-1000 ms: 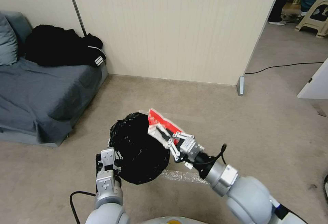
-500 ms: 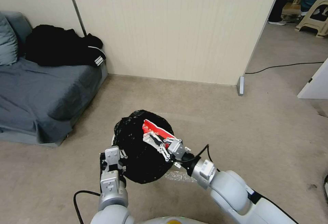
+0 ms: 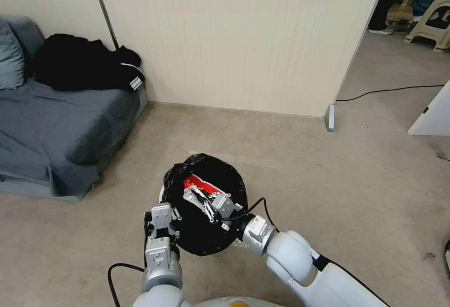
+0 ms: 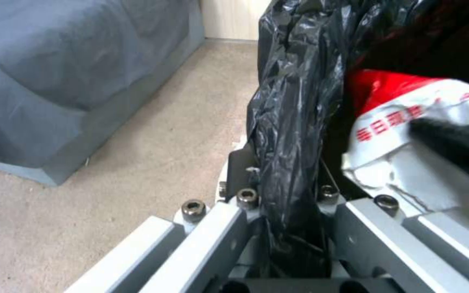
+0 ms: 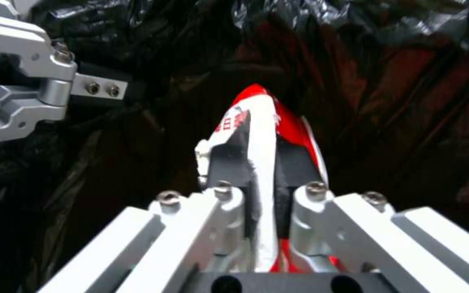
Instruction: Pick up the trash bin, then pick up the garbage from the floor and place it into the trash bin.
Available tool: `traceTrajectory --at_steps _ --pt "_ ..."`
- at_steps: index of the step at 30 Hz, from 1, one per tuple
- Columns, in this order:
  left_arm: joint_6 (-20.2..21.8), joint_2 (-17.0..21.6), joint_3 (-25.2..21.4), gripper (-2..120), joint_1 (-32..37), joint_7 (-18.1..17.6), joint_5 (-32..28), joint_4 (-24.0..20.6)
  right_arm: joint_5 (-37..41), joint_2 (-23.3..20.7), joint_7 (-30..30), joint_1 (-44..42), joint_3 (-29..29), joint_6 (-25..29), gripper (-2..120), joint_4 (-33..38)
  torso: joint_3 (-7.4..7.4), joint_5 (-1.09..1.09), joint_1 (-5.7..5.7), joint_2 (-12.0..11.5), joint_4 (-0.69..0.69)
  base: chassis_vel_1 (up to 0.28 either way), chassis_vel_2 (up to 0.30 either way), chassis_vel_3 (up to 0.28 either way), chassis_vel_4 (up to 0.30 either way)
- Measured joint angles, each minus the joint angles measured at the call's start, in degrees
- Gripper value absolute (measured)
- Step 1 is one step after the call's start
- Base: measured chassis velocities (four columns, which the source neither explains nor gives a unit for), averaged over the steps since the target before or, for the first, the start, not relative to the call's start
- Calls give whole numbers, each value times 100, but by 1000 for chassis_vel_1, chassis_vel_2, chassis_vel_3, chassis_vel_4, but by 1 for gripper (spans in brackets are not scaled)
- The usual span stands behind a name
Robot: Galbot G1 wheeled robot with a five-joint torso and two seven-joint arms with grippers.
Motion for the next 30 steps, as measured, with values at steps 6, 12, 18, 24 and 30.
traceTrajectory --at_steps 6,12,18,24,30 --pt "-3 3 41 1 -15 23 80 28 2 -22 41 -13 -16 -33 30 6 0 0 0 0 0 0 0 0 0" --pt "-6 9 41 1 -19 48 96 29 -13 -103 48 -102 -27 -33 52 69 0 1 0 0 0 0 0 0 0" --pt "5 16 -4 1 -11 53 93 -38 -40 -199 44 -151 -23 -23 72 119 0 1 0 0 0 0 0 0 0" --pt "23 25 -106 1 -17 53 68 -53 -70 -294 30 -220 44 -4 91 290 0 1 0 0 1 0 0 0 0" --pt "21 47 -320 1 -103 55 24 114 -197 -531 -2 -608 484 106 100 1030 0 0 0 0 1 0 0 0 0"
